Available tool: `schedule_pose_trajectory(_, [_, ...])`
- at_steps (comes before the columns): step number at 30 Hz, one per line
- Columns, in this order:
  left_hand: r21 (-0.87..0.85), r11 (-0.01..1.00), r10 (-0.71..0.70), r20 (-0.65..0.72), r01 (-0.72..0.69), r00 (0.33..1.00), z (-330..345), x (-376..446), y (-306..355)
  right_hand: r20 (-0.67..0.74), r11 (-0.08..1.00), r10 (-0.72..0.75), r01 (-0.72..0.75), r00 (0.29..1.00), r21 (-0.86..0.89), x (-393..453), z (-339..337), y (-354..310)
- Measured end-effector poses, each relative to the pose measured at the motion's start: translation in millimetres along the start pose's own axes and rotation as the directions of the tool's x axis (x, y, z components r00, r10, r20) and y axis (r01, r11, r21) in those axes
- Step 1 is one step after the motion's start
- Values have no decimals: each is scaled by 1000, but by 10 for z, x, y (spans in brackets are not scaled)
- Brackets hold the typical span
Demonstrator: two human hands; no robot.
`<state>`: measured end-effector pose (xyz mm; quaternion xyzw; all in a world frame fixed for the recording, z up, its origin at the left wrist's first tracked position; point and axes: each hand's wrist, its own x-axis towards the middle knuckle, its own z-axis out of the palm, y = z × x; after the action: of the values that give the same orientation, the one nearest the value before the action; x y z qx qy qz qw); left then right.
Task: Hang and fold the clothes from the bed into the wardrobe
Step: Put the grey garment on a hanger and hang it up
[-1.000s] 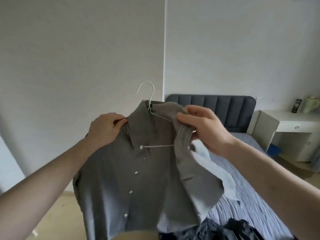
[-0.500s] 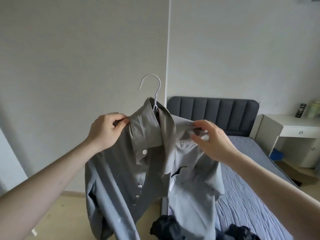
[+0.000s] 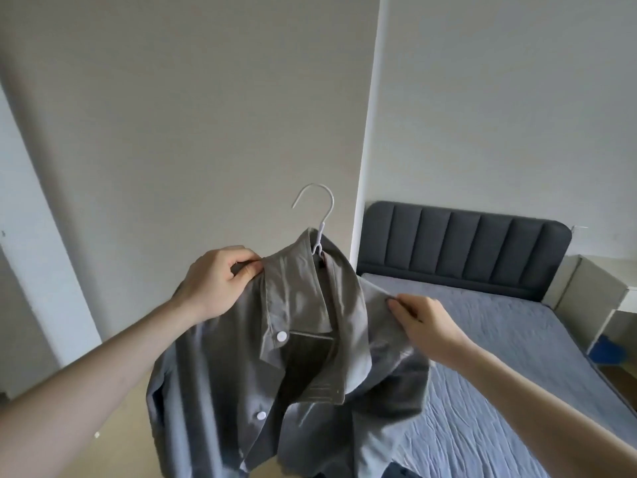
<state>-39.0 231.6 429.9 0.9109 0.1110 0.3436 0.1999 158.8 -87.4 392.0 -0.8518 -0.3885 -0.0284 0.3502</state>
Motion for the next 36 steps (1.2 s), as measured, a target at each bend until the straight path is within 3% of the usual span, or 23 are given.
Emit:
schedule_pose_trajectory(8, [108,992,-60,19,58,998,-8,-205,37,131,954,-110,68,985,291,236,498,-323])
schedule_pose_trajectory(13, [322,908,-258,-80,270,963,-180,-554,-192,158,906,-199,120,967,406,330,828,-615])
schedule_pose_trajectory(16, [130,883,-417,-219,450,882,-275,-932,-96,171,867,-250,142,953,477,361,1114,-798])
schedule_pose_trajectory(19, [-139,780,-624,-90,611,776,-339,-1181,96,186,843,-285,154,940,515,386,1424,-1087])
schedule_pose_trajectory(21, [-113,728,-684,-51,676,728,-396,-1250,112,202,827,-320,168,926,537,396,1630,-1342])
schedule_pose_trajectory(25, [-84,738,-657,-318,670,683,-599,-1320,-362,244,775,-401,185,883,604,472,2016,-1898])
schedule_pose_trajectory(29, [66,789,-487,-538,611,688,-1130,-1483,-1076,276,720,-487,202,829,664,576,2417,-2396])
schedule_pose_trajectory(32, [147,803,-402,-582,578,707,-1594,-1614,-1476,314,678,-531,173,787,714,641,2768,-2804])
schedule_pose_trajectory(36, [70,798,-453,-586,599,672,-2148,-1808,-1991,365,649,-572,133,735,749,707,3263,-3484])
